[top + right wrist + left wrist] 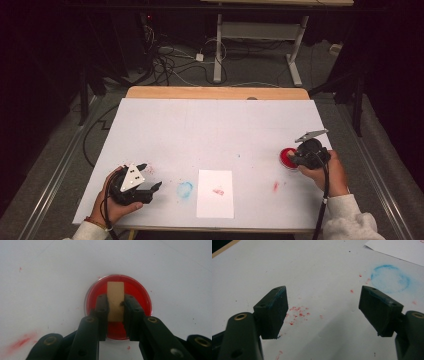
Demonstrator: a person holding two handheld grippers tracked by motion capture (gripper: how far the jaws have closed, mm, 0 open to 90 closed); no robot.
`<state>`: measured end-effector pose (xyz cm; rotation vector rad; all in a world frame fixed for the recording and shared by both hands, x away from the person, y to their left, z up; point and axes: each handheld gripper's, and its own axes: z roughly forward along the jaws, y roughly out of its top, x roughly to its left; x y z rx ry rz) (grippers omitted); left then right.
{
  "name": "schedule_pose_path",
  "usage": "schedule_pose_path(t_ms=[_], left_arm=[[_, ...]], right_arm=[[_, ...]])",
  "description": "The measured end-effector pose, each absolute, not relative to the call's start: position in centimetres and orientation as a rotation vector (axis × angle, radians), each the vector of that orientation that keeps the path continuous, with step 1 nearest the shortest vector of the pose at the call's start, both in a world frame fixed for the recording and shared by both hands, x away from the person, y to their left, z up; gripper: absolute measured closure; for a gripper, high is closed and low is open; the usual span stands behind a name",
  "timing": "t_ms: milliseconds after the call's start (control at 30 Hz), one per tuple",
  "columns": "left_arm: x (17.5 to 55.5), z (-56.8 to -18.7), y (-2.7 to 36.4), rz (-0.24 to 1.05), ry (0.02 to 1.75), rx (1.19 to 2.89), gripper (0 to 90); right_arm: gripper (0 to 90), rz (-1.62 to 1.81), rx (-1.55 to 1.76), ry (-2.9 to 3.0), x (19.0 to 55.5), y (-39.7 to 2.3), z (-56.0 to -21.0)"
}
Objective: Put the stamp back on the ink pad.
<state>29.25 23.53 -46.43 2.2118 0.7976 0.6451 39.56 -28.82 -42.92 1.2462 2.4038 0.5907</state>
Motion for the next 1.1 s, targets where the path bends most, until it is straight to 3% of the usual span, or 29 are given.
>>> schedule_pose_path(t_ms=[233,567,900,1100], left_arm=[[29.3,-46.4,23.5,0.658,0.784,2.216,22.6],[29.3,-46.4,23.5,0.662,0.786,2.218,22.6],[29.2,-46.4,23.5,0.651,0.798,2.220,22.6],[29.2,-46.4,23.5,0.650,0.796,2.220,22.6]], right_arm=[[74.8,0.581,1.255,2.405,39.7,-28.8,-43.3],[57.4,0.675,1.257,2.329,39.3,-29.0,-42.0],[48.4,0.943,1.066,2.219,37.4,-27.2,-40.4],[38.4,0.984,1.018,2.184,36.8,-26.3,-40.5]])
